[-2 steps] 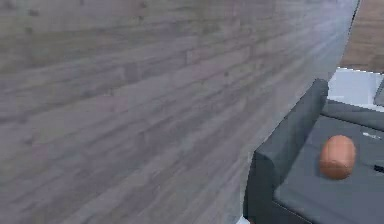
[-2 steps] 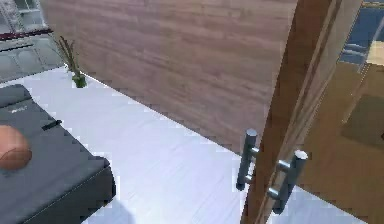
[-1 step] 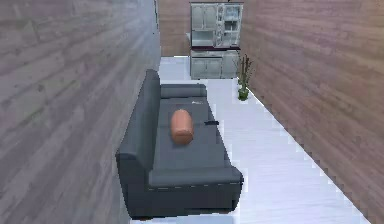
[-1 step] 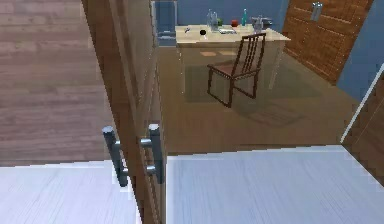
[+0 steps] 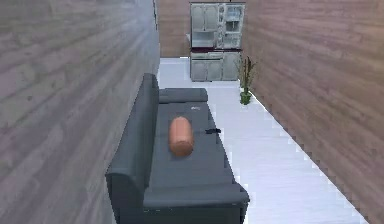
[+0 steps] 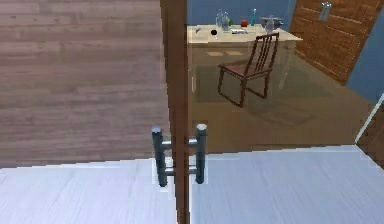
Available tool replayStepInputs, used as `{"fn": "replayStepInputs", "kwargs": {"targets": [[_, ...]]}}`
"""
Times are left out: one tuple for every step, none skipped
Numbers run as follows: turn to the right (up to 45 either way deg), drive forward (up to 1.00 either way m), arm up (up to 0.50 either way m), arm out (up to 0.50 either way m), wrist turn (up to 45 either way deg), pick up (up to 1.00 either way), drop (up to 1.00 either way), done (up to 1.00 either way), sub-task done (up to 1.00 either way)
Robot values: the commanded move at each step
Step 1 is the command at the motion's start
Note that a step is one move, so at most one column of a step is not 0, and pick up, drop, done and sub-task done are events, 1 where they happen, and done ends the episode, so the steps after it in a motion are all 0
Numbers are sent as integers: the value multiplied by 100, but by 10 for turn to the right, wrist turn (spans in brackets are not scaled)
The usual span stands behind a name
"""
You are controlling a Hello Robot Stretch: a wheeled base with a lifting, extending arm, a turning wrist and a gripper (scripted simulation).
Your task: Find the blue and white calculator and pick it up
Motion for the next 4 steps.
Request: {"fn": "replayStepInputs", "kwargs": {"targets": [[420,0,0,0,0,0,0,0,0],[0,50,0,0,0,0,0,0,0],[60,0,0,0,0,0,0,0,0],[0,45,0,0,0,0,0,0,0]]}}
